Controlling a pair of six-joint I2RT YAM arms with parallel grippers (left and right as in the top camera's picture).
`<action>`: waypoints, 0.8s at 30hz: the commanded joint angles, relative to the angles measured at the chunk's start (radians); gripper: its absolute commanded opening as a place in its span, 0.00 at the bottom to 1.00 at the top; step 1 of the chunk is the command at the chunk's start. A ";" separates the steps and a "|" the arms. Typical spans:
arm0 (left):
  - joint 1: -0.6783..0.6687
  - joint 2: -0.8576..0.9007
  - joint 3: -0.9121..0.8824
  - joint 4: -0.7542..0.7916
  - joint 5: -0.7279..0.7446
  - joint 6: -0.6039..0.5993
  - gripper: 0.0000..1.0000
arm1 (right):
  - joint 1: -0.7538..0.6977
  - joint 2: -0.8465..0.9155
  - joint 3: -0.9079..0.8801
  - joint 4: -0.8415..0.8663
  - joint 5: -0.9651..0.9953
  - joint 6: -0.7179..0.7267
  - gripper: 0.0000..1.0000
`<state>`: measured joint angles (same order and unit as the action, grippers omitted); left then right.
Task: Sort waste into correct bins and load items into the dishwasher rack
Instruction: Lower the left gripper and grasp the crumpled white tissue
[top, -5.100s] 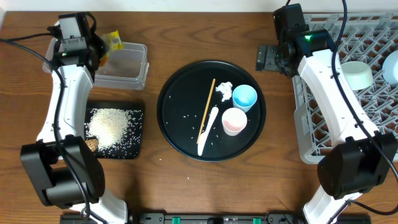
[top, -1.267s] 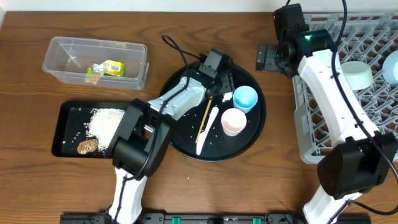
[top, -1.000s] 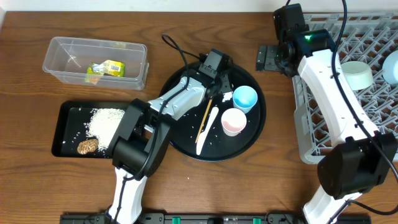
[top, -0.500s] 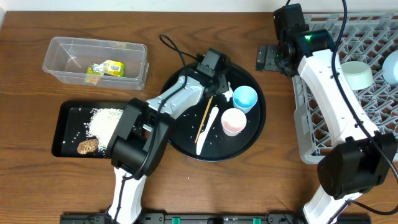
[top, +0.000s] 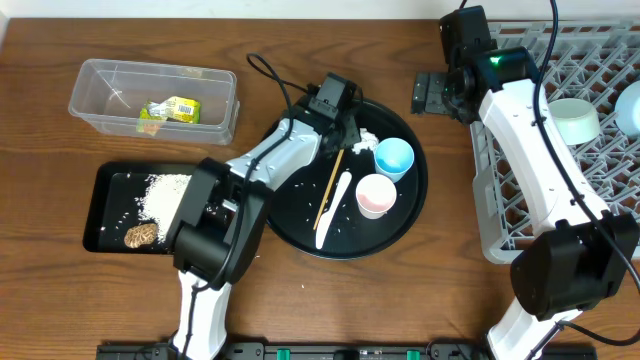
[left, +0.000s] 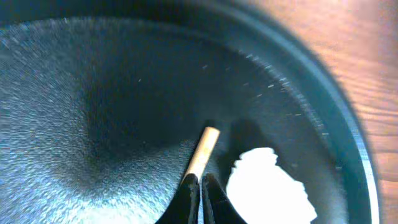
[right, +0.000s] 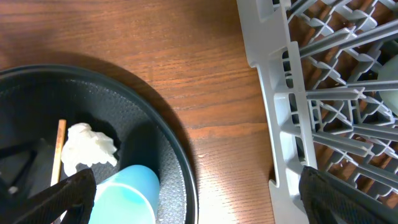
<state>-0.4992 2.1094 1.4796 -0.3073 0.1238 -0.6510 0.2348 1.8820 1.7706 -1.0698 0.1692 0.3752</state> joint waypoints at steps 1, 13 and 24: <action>0.002 -0.058 -0.002 -0.002 -0.010 0.010 0.17 | -0.005 -0.031 0.014 0.000 0.007 0.010 0.99; -0.029 -0.057 -0.002 -0.065 0.120 0.025 0.46 | -0.005 -0.031 0.014 0.000 0.006 0.010 0.99; -0.084 -0.024 -0.002 -0.023 0.115 -0.018 0.51 | -0.005 -0.031 0.014 0.000 0.006 0.010 0.99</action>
<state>-0.5919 2.0686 1.4796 -0.3374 0.2371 -0.6411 0.2348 1.8820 1.7706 -1.0698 0.1692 0.3752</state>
